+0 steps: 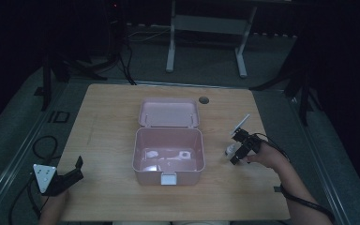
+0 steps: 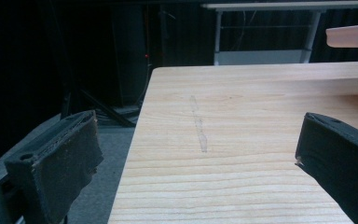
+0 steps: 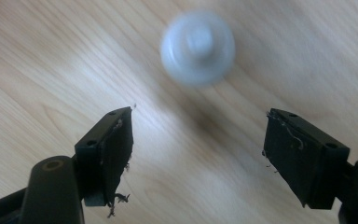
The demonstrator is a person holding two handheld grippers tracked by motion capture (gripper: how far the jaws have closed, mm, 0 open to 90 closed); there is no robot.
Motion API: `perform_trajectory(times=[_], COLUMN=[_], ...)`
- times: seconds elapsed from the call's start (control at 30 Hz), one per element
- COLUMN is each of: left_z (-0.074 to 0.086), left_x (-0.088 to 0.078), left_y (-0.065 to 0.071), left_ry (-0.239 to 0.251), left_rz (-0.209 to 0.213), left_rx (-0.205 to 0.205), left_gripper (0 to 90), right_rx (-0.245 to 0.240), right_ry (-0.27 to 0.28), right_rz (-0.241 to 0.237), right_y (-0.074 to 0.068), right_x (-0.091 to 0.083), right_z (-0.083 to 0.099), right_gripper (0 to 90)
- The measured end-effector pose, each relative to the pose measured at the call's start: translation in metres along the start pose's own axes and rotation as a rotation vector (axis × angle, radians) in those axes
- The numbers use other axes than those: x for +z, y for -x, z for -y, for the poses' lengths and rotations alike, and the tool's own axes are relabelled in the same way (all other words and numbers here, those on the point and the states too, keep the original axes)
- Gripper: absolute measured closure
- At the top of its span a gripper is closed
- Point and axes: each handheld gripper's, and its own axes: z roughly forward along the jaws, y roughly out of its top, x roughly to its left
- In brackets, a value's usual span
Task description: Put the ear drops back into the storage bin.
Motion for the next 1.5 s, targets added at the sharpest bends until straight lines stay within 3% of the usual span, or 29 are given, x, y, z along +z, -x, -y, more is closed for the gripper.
perform_trajectory(times=[0.37, 0.73, 1.03, 1.23, 1.37, 1.5], left_z=[0.0, 0.0, 0.0, 0.0, 0.0, 0.0], left_x=[0.0, 0.0, 0.001, 0.001, 0.001, 0.001], left_y=[0.0, 0.0, 0.001, 0.001, 0.001, 0.001], left_ry=[-0.004, -0.005, -0.01, -0.011, -0.012, -0.012], left_rz=[0.004, 0.007, 0.007, 0.007, 0.007, 0.007], left_rx=[0.003, 0.007, 0.013, 0.015, 0.017, 0.018], left_gripper=[0.3, 0.4, 0.3, 0.4, 0.3, 0.3], right_rx=[-0.01, -0.03, -0.08, -0.194, -0.32, -0.38], right_ry=[-0.029, -0.065, -0.105, -0.122, -0.134, -0.157], right_rz=[-0.003, 0.021, 0.043, 0.083, 0.091, 0.085], right_y=[-0.001, 0.001, -0.005, -0.012, -0.019, -0.023], right_x=[0.008, 0.014, 0.02, 0.018, 0.016, 0.015], right_z=[-0.028, -0.041, -0.046, -0.044, -0.039, -0.036], right_gripper=[25.5, 42.4, 59.1, 59.5, 59.6, 59.6])
